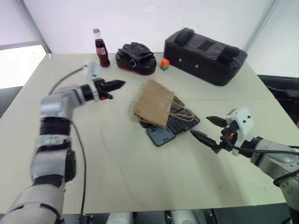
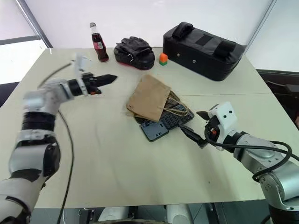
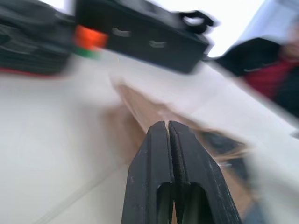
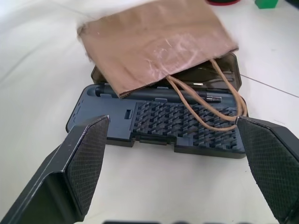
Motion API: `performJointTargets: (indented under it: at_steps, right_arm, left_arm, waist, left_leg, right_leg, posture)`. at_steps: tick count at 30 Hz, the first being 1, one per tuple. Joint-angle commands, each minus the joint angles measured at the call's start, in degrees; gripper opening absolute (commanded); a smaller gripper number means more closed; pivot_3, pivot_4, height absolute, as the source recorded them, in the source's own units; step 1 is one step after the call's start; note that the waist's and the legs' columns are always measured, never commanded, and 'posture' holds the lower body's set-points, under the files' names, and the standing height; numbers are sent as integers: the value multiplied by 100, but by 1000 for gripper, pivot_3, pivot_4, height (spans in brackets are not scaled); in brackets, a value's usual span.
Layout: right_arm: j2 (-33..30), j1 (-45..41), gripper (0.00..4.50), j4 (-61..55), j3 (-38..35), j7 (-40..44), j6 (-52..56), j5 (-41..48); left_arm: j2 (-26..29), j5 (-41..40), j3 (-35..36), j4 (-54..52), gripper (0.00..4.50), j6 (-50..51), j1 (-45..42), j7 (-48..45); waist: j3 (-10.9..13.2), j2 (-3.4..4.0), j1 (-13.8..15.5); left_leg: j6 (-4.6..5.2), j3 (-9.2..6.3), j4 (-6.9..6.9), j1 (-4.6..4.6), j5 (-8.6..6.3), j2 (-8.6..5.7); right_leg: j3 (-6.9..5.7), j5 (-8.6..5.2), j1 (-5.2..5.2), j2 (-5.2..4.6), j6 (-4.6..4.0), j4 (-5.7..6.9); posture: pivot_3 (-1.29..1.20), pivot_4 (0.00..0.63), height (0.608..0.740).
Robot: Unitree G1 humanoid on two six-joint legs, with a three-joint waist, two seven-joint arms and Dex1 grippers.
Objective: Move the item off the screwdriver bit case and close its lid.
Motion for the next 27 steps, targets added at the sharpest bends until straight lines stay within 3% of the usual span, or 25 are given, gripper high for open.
performJointTargets:
  at_steps: [1, 5, 8, 9, 11, 15, 18, 27]
  right_arm:
    - [50, -197, 4500, 95, 124, 101, -202, -82]
    - [125, -457, 4500, 326, 303, 185, -233, -116]
    - [110, -672, 4500, 514, 496, 278, -298, -230]
    - [108, -723, 4500, 563, 520, 293, -307, -258]
    - [92, -756, 4500, 615, 508, 316, -322, -279]
    - [117, -637, 4500, 524, 469, 277, -329, -351]
    - [181, -448, 4500, 290, 372, 139, -267, -324]
    - [119, -286, 4500, -546, -386, -288, 153, 236]
  left_arm:
    - [129, -157, 656, -1154, 92, 659, 623, 889]
    - [-72, -766, 828, -2288, 92, 1422, 1373, 1012]
    - [-393, -1197, 604, -2362, 92, 1656, 1262, 772]
    - [-410, -1300, 509, -2287, 326, 1667, 1170, 581]
    - [-364, -1296, 178, -1968, 907, 1584, 878, 212]
    - [-357, -1020, -512, -862, 2899, 1079, 100, -596]
    - [-465, -637, -915, 589, 4397, 517, -717, -1123]
    - [-955, 441, -1495, 3867, 4459, -983, -2329, -2271]
  waist:
    - [4, -7, 24]
    - [5, -13, 82]
    - [5, -13, 177]
    - [4, -14, 179]
    - [4, -14, 165]
    - [4, -14, 148]
    - [4, -14, 134]
    - [4, -15, 121]
  left_leg:
    - [-6, -3, 2, -1, 4, 0]
    - [-15, -7, 8, -4, 9, -3]
    - [-25, -10, 12, -2, 14, -11]
    - [-27, -12, 13, -1, 15, -15]
    - [-29, -14, 14, -1, 16, -18]
    - [-29, -11, 13, 4, 17, -36]
    - [-28, -6, 12, 15, 17, -40]
    - [-26, -1, 12, 15, 16, -40]
  right_leg:
    - [-2, 0, 0, 0, 0, 2]
    - [-3, 0, 1, -8, -1, 13]
    - [-6, 1, 6, -13, -1, 16]
    - [-7, 1, 8, -15, -1, 16]
    - [-10, 1, 11, -13, -1, 14]
    - [-11, 0, 10, -4, -2, 20]
    - [-10, -1, 15, 0, -3, 28]
    - [-7, -1, 14, 0, -2, 29]
  posture:
    - [0, 150, 740]
    - [0, 150, 740]
    - [0, 150, 740]
    - [0, 150, 740]
    - [0, 150, 740]
    - [0, 150, 740]
    - [0, 150, 740]
    - [0, 150, 740]
